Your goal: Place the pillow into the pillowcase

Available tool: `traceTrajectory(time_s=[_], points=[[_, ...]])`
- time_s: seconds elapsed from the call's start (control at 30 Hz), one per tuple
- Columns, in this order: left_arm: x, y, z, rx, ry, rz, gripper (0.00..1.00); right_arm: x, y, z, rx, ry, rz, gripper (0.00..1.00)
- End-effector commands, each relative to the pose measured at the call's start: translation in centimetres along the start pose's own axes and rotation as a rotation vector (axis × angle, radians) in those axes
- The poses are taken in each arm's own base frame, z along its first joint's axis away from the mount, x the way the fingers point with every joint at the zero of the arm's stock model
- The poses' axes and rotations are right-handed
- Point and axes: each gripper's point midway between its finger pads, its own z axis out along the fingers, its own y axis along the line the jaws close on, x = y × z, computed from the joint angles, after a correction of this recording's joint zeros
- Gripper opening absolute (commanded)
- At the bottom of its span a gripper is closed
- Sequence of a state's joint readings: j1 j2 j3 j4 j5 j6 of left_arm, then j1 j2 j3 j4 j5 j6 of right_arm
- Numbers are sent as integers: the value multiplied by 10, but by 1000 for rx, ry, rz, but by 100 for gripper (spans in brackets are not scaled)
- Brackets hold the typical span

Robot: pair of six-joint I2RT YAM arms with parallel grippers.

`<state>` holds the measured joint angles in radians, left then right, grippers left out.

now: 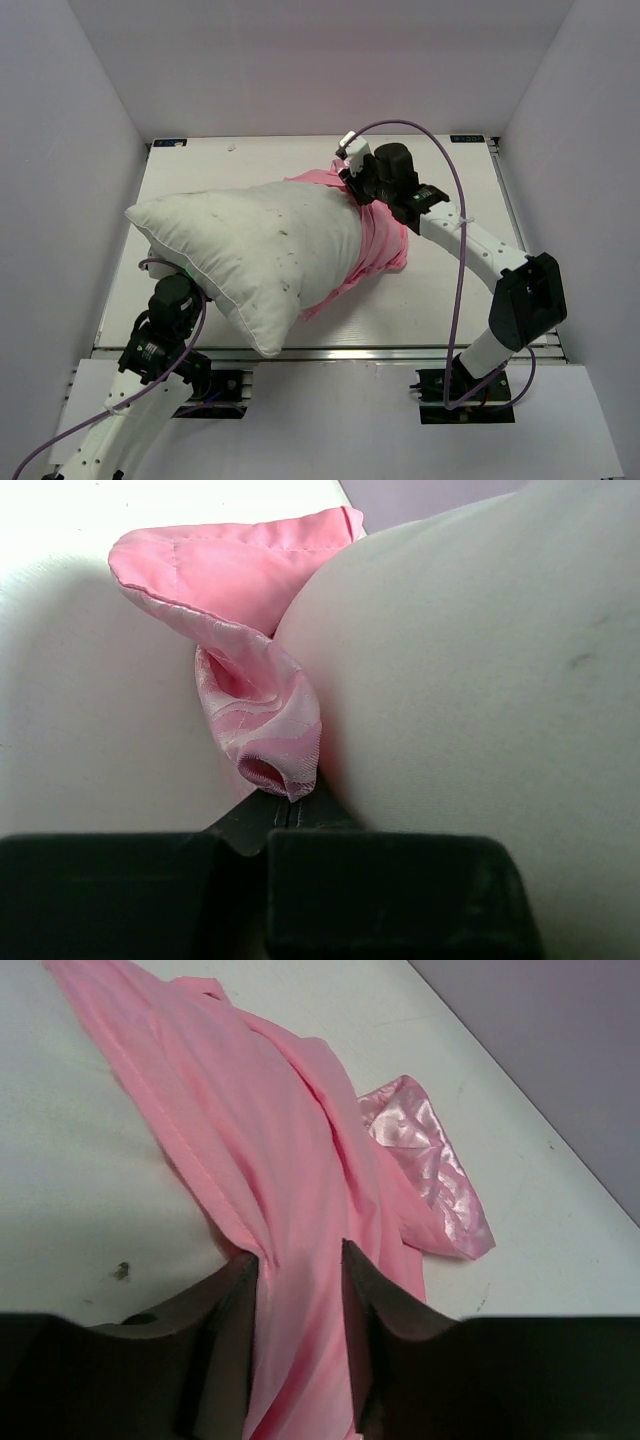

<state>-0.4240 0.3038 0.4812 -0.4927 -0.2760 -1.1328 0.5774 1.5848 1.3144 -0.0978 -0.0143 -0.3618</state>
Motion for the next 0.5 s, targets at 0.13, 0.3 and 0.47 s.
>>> traceTrajectory(time_s=[0.13, 0.3, 0.47], points=[[-15, -28, -3, 92, -45, -2, 0, -56, 38, -29, -255, -160, 51, 0], [-47, -90, -5, 230, -128, 48, 0, -141, 64, -70, -451, -336, 172, 0], [-102, -202, -11, 380, -231, 175, 0, -245, 95, -127, -625, -486, 206, 0]])
